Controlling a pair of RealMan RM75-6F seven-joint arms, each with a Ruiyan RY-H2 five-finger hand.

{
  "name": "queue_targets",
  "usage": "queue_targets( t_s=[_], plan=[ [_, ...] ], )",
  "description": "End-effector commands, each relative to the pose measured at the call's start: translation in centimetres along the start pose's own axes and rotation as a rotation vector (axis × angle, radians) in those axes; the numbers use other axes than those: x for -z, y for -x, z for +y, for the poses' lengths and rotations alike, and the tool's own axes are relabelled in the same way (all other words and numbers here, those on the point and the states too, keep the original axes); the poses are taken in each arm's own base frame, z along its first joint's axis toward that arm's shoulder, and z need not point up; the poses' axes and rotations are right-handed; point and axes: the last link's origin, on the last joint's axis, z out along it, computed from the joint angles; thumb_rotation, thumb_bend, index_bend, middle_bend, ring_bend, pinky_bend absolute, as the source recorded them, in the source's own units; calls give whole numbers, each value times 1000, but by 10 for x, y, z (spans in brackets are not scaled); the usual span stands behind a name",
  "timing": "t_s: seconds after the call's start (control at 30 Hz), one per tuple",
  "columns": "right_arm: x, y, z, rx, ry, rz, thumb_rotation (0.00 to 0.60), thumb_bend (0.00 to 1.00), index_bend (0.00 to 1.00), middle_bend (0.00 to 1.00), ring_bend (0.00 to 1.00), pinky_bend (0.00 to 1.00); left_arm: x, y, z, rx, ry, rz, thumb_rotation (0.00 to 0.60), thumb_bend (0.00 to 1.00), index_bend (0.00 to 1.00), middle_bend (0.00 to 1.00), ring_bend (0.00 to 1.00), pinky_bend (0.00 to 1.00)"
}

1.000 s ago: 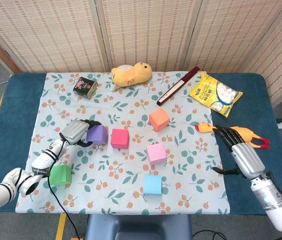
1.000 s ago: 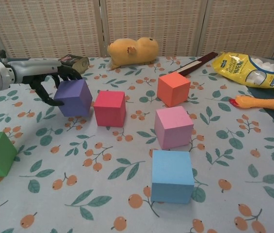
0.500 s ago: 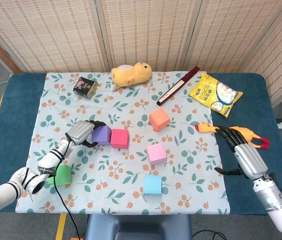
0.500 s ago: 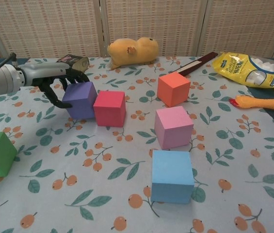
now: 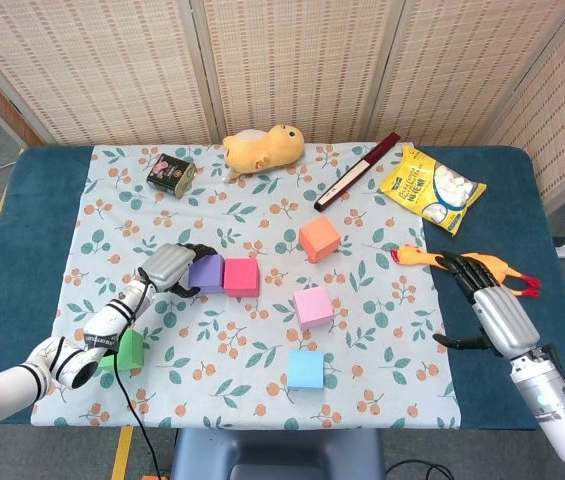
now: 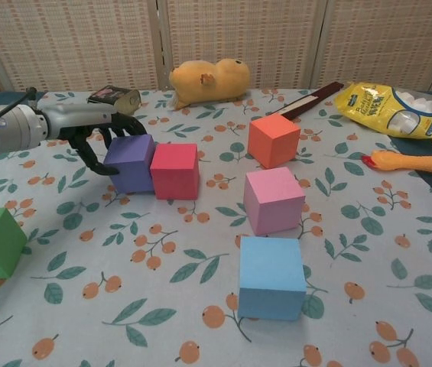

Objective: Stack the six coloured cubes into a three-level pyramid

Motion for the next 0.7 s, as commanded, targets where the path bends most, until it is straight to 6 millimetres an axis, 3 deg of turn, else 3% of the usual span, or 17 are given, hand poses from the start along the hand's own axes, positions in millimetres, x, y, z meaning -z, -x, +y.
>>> queue_targets(
  t_s=[0.03, 0.7],
  plan=[
    [0, 0, 0, -2, 0, -1, 600, 0, 0, 11, 0, 40, 1, 2, 0, -11, -3, -2, 600, 317, 367, 211, 249, 322],
    [2, 0, 5, -7, 10, 3, 600, 0, 0, 11, 0, 40, -6, 4, 7, -25, -9, -31, 600, 317, 302, 153, 222, 311]
  ],
)
